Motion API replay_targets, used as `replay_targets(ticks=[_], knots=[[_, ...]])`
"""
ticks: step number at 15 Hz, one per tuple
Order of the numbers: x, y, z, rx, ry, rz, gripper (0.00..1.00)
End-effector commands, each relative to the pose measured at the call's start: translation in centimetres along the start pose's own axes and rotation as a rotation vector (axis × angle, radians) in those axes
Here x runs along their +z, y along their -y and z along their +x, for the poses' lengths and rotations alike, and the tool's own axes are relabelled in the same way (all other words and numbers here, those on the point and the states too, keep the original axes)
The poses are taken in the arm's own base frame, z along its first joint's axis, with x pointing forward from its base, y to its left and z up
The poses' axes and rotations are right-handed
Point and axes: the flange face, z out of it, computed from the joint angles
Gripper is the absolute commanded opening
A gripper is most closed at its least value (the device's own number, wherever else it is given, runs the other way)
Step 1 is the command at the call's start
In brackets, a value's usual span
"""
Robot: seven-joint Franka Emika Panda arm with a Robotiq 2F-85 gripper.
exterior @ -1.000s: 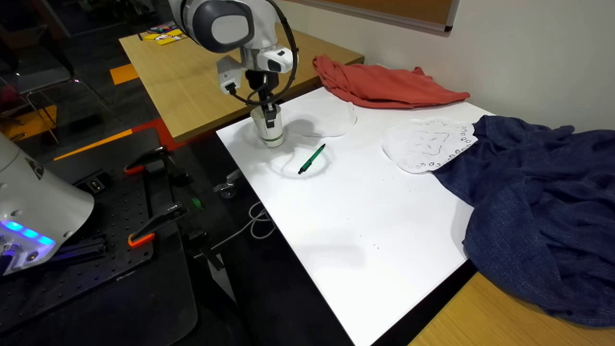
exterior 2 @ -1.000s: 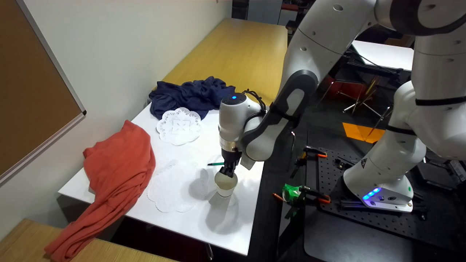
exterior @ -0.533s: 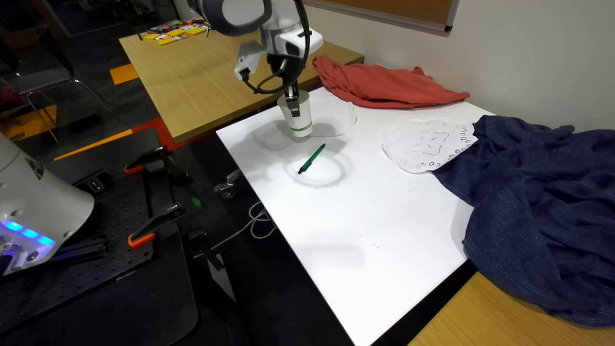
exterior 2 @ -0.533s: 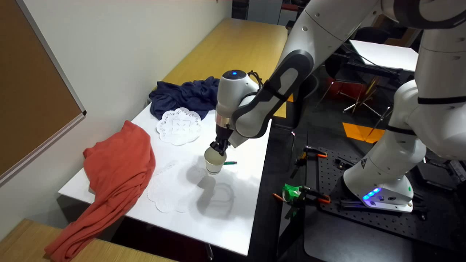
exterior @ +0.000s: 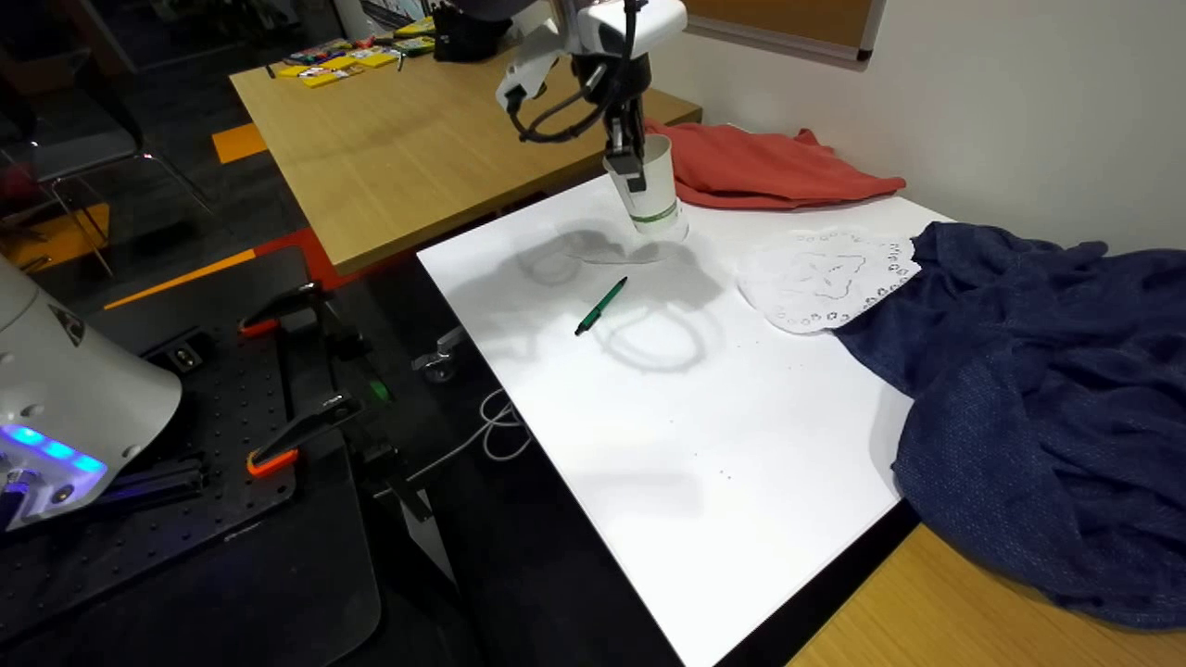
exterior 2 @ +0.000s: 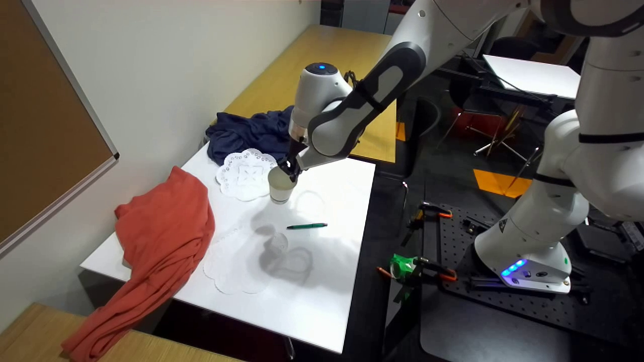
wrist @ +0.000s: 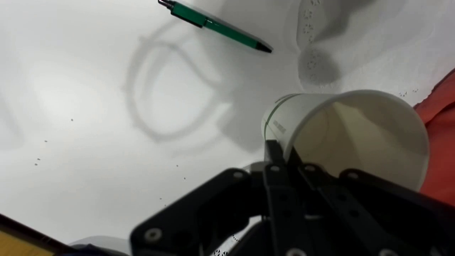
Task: Move the cup to the center of the table
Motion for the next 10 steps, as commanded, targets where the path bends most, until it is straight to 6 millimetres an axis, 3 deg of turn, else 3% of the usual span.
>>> replay_targets(ticks=[1, 6, 10], knots=[[0.0, 0.5, 3.2, 0.080, 0.003, -0.006, 0.01], [1.5, 2.0, 5.5, 0.081, 0.053, -0.015, 0.01], [4.1, 3.2, 6.2, 0.074, 0.085, -0.038, 0.01]])
